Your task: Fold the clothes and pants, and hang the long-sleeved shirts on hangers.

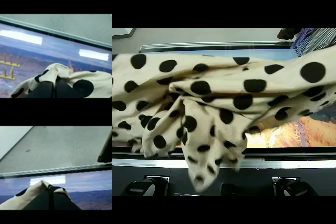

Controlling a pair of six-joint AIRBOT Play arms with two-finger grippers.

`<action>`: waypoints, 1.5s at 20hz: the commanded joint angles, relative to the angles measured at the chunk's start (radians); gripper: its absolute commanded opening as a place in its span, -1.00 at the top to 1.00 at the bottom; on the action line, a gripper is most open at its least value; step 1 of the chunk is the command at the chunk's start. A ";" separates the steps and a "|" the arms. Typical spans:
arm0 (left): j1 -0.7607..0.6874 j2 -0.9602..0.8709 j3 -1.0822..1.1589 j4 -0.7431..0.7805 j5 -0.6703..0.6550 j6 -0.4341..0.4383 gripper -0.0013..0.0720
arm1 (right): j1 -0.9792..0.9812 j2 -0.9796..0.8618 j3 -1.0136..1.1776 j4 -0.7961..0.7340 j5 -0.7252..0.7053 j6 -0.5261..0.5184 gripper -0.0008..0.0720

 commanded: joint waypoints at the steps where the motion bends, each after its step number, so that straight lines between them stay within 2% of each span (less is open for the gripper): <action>1: 0.000 0.010 -0.121 -0.071 -0.016 -0.057 0.90 | 0.001 -0.102 -0.005 -0.064 0.020 -0.023 0.90; 3: 0.000 -0.010 -0.273 -0.182 0.003 -0.059 0.90 | 0.001 -0.225 -0.039 -0.064 0.029 -0.081 0.90; 5: 0.000 -0.046 -0.464 -0.286 0.063 -0.059 0.90 | 0.001 -0.369 -0.092 -0.059 0.009 -0.084 0.90; 9: 0.000 -0.175 -0.809 -0.423 0.368 -0.057 0.90 | 0.001 -0.677 -0.203 -0.044 -0.177 -0.039 0.90; 12: 0.000 -0.340 -0.882 -0.487 0.509 0.003 0.90 | 0.001 -0.896 -0.212 0.011 -0.290 0.074 0.90; 15: 0.001 -0.476 -0.859 -0.543 0.538 0.086 0.90 | 0.001 -0.980 -0.212 0.116 -0.271 0.099 0.85; 16: 0.001 -0.500 -0.850 -0.542 0.536 0.089 0.90 | 0.001 -0.974 -0.209 0.122 -0.245 0.082 0.62; 18: 0.001 -0.513 -0.843 -0.542 0.534 0.089 0.90 | -0.011 -0.925 -0.201 0.122 -0.160 -0.044 -0.18; 21: 0.001 -0.510 -0.843 -0.542 0.508 0.089 0.90 | -0.104 -0.808 -0.202 0.132 0.002 -0.205 -0.75; 22: 0.001 -0.510 -0.843 -0.542 0.502 0.089 0.90 | -0.161 -0.781 -0.207 0.176 0.070 -0.256 -0.85; 24: 0.001 -0.510 -0.843 -0.542 0.500 0.089 0.90 | -0.292 -0.754 -0.261 0.369 0.165 -0.321 -0.85; 26: 0.001 -0.510 -0.843 -0.542 0.500 0.089 0.90 | -0.393 -0.754 -0.360 0.624 0.187 -0.388 -0.84; 27: 0.001 -0.510 -0.843 -0.542 0.500 0.088 0.90 | -0.413 -0.754 -0.416 0.695 0.169 -0.409 -0.84; 30: 0.001 -0.510 -0.843 -0.542 0.500 0.089 0.90 | -0.394 -0.757 -0.586 0.727 0.078 -0.433 -0.84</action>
